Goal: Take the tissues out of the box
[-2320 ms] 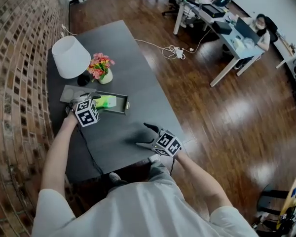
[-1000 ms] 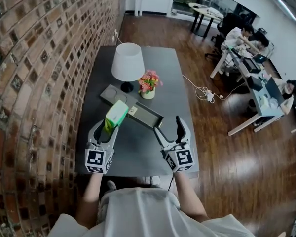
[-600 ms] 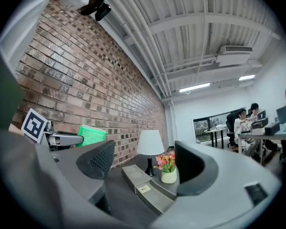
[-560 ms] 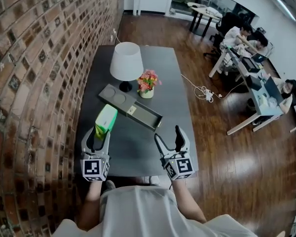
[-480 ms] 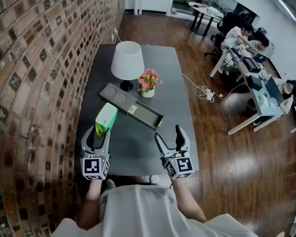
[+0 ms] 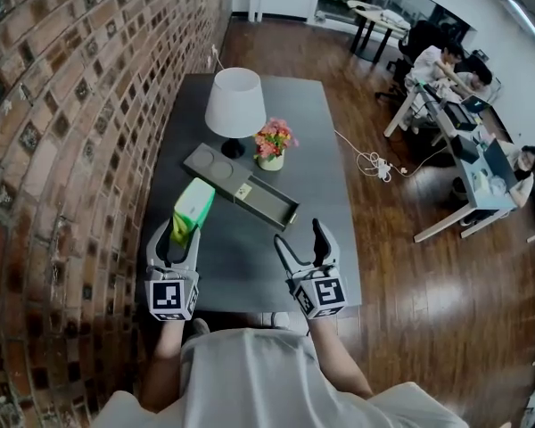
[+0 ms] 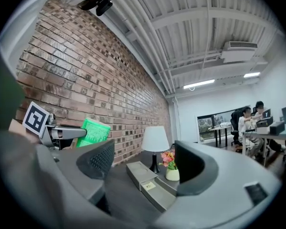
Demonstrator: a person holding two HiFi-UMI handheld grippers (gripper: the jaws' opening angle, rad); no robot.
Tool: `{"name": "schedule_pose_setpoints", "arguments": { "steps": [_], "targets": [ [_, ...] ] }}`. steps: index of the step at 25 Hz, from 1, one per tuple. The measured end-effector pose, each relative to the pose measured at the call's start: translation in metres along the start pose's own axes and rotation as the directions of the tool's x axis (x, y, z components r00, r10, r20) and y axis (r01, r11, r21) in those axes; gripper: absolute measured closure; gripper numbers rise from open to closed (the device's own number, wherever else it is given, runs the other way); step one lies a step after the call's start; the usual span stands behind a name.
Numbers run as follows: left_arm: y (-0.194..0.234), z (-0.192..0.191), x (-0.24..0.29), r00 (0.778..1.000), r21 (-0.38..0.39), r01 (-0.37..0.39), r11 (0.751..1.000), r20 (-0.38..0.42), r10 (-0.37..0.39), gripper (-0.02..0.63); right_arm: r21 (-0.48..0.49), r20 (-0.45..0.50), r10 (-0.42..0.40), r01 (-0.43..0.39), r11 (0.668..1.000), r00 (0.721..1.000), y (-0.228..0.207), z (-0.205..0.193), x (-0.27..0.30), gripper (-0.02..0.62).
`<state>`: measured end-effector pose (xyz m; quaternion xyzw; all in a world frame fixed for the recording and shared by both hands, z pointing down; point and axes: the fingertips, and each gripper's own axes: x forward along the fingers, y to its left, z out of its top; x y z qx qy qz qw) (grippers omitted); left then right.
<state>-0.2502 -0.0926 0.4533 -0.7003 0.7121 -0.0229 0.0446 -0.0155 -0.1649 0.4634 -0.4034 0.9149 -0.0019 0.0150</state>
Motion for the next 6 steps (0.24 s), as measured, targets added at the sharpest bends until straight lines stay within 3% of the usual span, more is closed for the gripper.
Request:
{"name": "schedule_pose_setpoints", "arguments": {
  "steps": [6],
  "targets": [
    [-0.0006,-0.0015,-0.0013,1.000,-0.013,-0.005,1.000,0.003,0.005,0.394,0.007,-0.006,0.028,-0.028,1.000,1.000,0.0062,-0.0014,0.0025,0.187]
  ]
}}
